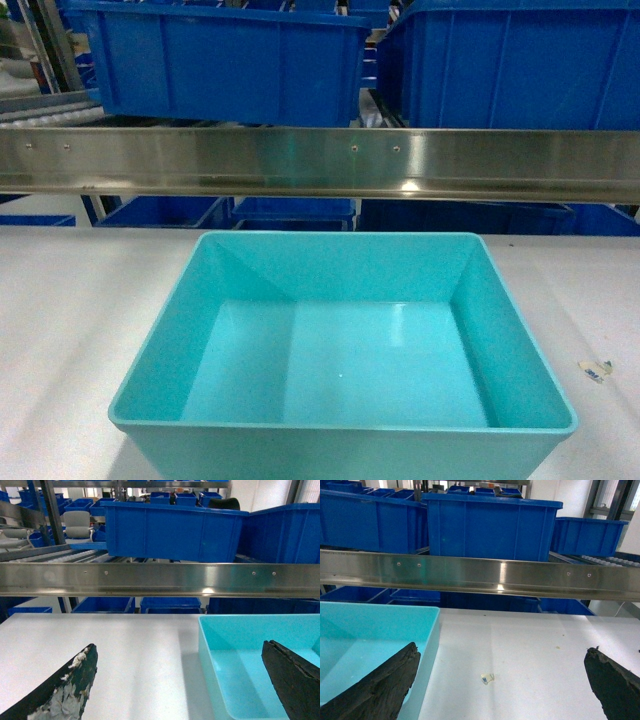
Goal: Organize blue bins on left shelf correctly
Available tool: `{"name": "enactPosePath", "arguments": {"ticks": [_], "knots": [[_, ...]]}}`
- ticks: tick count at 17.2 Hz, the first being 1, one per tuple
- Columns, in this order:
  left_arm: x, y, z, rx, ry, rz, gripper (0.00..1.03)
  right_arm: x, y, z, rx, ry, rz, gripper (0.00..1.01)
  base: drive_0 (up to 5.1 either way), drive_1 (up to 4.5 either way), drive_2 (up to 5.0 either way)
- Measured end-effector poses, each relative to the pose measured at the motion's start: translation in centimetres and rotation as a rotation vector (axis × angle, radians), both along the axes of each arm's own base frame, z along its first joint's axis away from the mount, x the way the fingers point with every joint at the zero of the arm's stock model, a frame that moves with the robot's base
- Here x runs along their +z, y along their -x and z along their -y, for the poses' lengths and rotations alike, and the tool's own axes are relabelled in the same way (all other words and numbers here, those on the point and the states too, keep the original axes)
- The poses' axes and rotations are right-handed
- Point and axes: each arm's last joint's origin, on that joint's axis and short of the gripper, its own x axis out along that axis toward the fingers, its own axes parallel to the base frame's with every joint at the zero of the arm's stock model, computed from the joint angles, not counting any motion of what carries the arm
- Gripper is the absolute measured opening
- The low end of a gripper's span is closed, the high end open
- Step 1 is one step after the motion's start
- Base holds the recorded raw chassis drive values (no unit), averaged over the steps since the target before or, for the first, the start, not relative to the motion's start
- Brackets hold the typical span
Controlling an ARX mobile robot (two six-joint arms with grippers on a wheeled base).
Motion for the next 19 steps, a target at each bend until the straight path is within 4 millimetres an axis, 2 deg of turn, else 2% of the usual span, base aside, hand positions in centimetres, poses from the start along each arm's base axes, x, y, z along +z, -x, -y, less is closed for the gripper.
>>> {"name": "enactPosePath", "arguments": {"ticks": [19], "knots": [[0.0,0.0,0.0,0.0,0.0,0.0,0.98,0.0,0.0,0.0,0.0,0.0,0.0,0.98,0.0,0.0,0.0]]}}
